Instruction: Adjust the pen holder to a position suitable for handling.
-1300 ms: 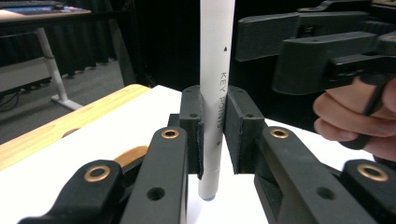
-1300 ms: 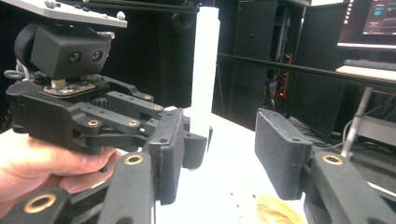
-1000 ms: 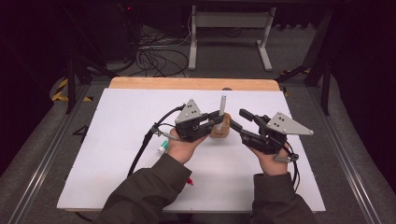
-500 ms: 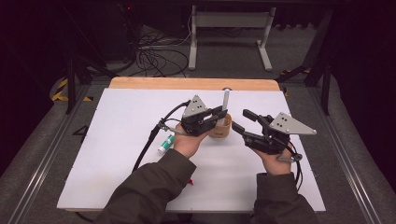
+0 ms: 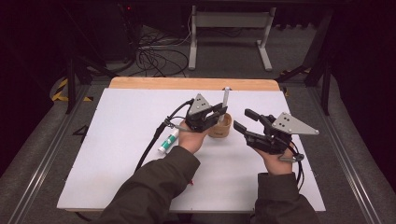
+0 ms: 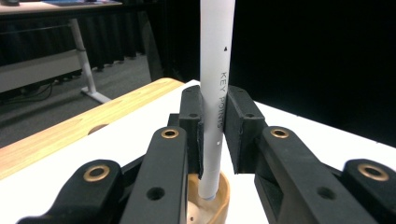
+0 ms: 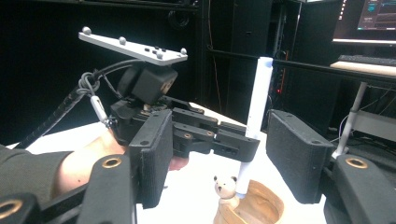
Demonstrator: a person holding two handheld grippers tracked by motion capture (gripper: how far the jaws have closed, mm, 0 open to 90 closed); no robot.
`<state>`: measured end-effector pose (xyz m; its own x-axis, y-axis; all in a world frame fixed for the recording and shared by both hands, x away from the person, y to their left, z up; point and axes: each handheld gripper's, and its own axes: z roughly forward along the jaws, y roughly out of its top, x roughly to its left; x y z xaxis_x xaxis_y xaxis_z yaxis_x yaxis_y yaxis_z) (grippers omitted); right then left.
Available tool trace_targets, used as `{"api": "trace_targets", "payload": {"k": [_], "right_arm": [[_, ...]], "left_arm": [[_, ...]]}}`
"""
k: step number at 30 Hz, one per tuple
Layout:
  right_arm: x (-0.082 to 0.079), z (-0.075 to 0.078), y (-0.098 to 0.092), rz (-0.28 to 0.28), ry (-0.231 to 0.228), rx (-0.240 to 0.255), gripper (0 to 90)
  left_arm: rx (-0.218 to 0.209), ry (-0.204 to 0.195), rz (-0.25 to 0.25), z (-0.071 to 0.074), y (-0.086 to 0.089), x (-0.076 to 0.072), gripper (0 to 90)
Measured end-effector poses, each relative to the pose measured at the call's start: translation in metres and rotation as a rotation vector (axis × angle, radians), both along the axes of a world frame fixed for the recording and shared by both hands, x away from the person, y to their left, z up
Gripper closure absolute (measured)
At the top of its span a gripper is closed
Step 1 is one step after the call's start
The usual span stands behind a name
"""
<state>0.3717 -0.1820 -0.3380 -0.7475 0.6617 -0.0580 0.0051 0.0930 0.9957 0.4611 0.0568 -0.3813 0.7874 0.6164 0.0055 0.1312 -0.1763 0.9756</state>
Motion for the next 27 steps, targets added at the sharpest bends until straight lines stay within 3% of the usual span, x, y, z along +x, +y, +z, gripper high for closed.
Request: {"api": "trace_targets", "payload": {"k": [8, 16, 27], "right_arm": [[0.000, 0.000, 0.000, -0.004, 0.004, 0.006, 42.2], [0.001, 0.000, 0.001, -0.005, 0.003, 0.001, 42.2], [0.001, -0.001, 0.002, -0.005, 0.006, 0.001, 42.3]], "left_arm": [[0.027, 0.032, 0.028, -0.011, -0.002, 0.008, 78.4], [0.040, 0.038, 0.038, -0.015, -0.005, 0.010, 78.3], [0.017, 0.053, 0.052, -0.016, -0.003, 0.017, 78.1]]}}
